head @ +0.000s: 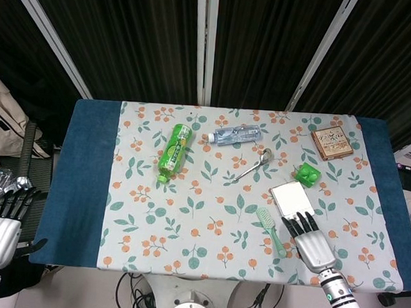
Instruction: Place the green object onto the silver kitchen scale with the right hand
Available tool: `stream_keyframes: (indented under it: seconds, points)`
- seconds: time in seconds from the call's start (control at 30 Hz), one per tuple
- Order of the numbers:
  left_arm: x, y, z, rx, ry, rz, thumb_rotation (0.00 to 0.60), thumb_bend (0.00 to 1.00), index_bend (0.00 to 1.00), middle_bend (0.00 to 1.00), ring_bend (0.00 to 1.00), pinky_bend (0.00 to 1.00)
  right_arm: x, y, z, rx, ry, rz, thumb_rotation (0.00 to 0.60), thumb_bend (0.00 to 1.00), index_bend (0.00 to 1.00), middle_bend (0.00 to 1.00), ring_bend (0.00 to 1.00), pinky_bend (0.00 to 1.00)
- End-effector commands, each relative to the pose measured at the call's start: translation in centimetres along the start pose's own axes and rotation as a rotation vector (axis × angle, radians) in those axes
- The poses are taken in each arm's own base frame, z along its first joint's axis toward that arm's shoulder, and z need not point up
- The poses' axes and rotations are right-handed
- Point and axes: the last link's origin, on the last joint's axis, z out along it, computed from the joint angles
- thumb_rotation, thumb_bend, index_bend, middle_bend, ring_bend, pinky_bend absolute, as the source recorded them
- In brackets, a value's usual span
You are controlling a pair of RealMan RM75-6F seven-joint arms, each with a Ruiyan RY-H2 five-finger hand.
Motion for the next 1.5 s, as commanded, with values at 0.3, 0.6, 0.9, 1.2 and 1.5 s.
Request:
stream_keyframes:
  seconds: [0.3,0.6,0.9,1.2,1.5]
  points:
    - [0.1,-0.1,0.0,0.000,0.005,0.000,0.600,0.05,0.03,0.03,0.00,0.00,-0.4,-0.3,0.4,0.014,-0.002,0.020,0.600,0.85,0.00,0.18,0.00,0.00]
    - [0.1,-0.1,0.1,-0.001,0.007,0.000,0.600,0.05,0.03,0.03,0.00,0.00,-0.2,-0.6,0.6,0.031,0.022,0.031,0.600,0.87,0.00,0.18,0.00,0.00]
    - [0.1,-0.2,0.1,0.001,0.006,0.002,0.600,0.05,0.03,0.03,0.00,0.00,-0.2,-0.6,1.1,0.027,0.018,0.026,0.600,0.88,0.00,0.18,0.00,0.00]
    - [0.1,-0.3,0.1,0.005,0.005,0.000,0.600,0.05,0.03,0.03,0.00,0.00,-0.6,-0.7,1.1,0.024,0.001,0.019,0.600,0.89,0.00,0.18,0.00,0.00]
    - [0.2,-0.5,-0.1,0.007,0.008,0.002,0.600,0.05,0.03,0.03,0.00,0.00,-0.7,-0.7,1.0,0.025,0.003,0.027,0.600,0.90,0.00,0.19,0.00,0.00]
